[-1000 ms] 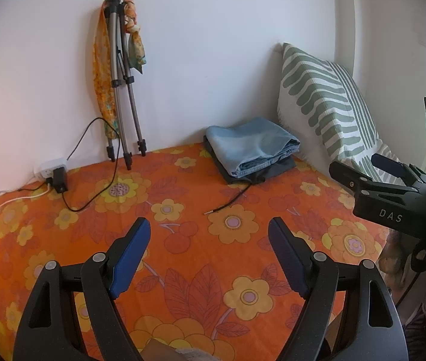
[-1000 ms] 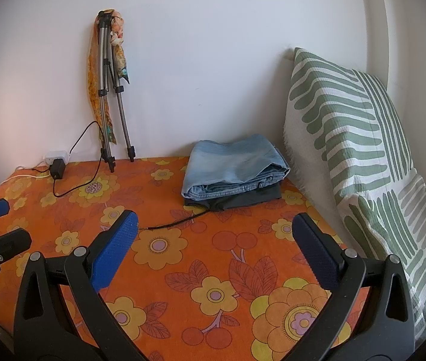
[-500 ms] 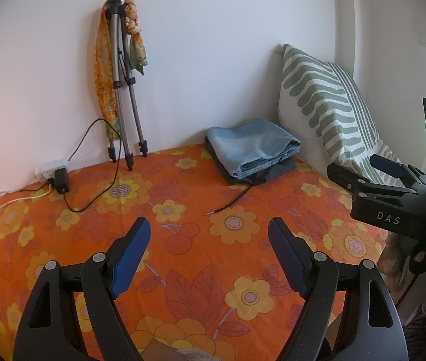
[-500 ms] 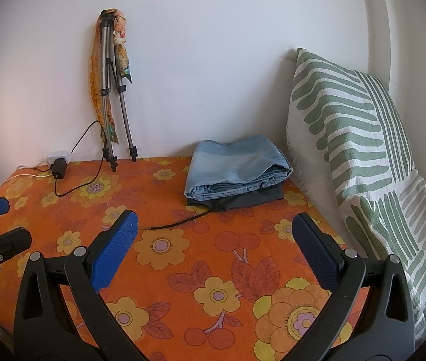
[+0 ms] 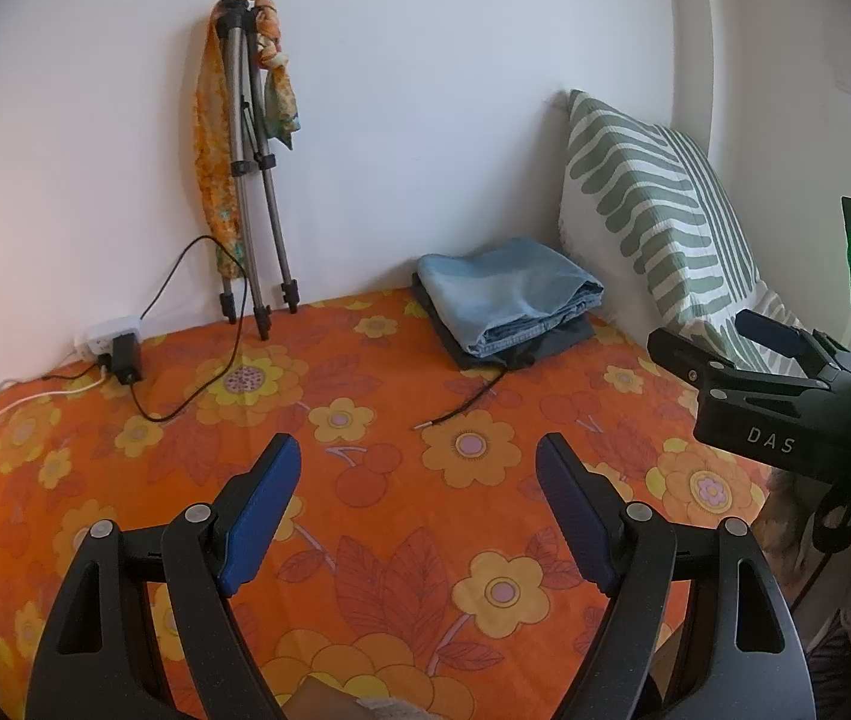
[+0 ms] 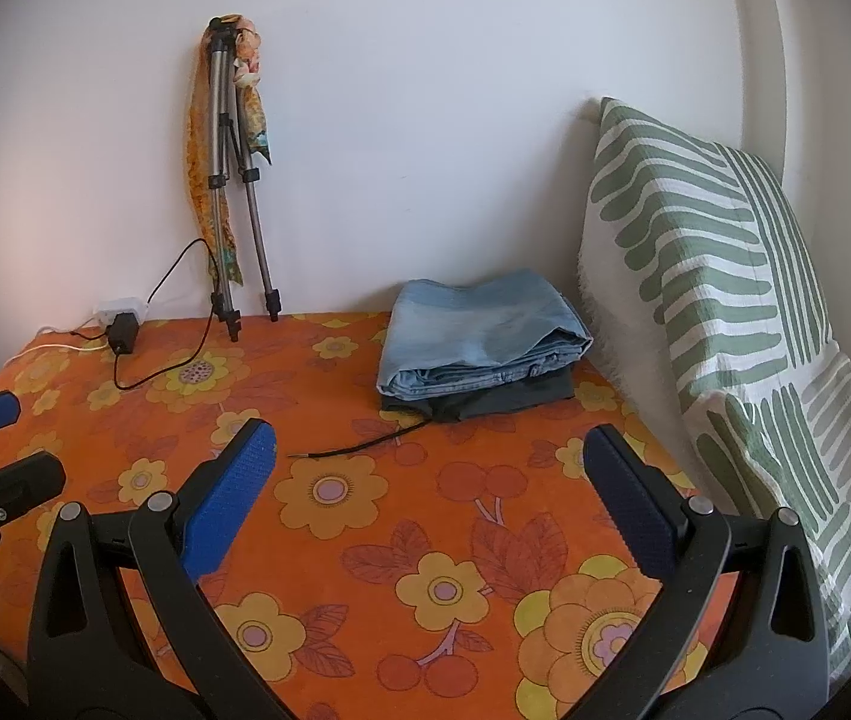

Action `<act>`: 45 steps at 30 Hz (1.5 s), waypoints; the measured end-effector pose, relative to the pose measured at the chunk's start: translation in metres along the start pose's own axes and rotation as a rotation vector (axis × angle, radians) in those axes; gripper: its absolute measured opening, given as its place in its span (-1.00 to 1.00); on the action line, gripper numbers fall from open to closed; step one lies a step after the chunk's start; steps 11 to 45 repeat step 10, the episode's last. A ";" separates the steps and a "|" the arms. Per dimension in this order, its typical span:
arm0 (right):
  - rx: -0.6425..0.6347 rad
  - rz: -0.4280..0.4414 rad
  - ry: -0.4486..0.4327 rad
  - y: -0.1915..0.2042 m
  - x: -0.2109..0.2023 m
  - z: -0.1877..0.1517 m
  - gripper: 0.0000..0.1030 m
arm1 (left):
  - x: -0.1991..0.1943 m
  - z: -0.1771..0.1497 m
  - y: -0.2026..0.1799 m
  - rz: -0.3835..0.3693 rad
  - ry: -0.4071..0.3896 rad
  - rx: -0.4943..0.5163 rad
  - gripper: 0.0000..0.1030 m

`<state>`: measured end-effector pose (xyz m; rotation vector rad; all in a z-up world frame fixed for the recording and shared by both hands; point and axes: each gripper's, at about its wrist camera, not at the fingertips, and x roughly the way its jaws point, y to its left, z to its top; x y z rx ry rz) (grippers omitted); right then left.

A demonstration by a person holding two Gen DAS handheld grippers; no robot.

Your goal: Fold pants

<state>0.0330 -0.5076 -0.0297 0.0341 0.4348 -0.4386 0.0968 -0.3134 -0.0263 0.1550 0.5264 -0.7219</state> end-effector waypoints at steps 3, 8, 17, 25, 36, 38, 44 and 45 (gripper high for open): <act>-0.004 0.005 -0.001 0.001 0.002 0.001 1.00 | 0.000 0.001 0.002 0.004 -0.001 -0.003 0.57; -0.008 0.019 0.003 0.003 0.005 0.001 1.00 | 0.000 -0.002 0.003 0.007 -0.005 -0.009 0.57; -0.010 0.027 0.005 0.005 0.008 0.002 1.00 | 0.003 -0.002 0.007 0.015 0.005 -0.018 0.57; -0.010 0.027 0.005 0.005 0.008 0.002 1.00 | 0.003 -0.002 0.007 0.015 0.005 -0.018 0.57; -0.010 0.027 0.005 0.005 0.008 0.002 1.00 | 0.003 -0.002 0.007 0.015 0.005 -0.018 0.57; -0.010 0.027 0.005 0.005 0.008 0.002 1.00 | 0.003 -0.002 0.007 0.015 0.005 -0.018 0.57; -0.010 0.027 0.005 0.005 0.008 0.002 1.00 | 0.003 -0.002 0.007 0.015 0.005 -0.018 0.57; -0.010 0.027 0.005 0.005 0.008 0.002 1.00 | 0.003 -0.002 0.007 0.015 0.005 -0.018 0.57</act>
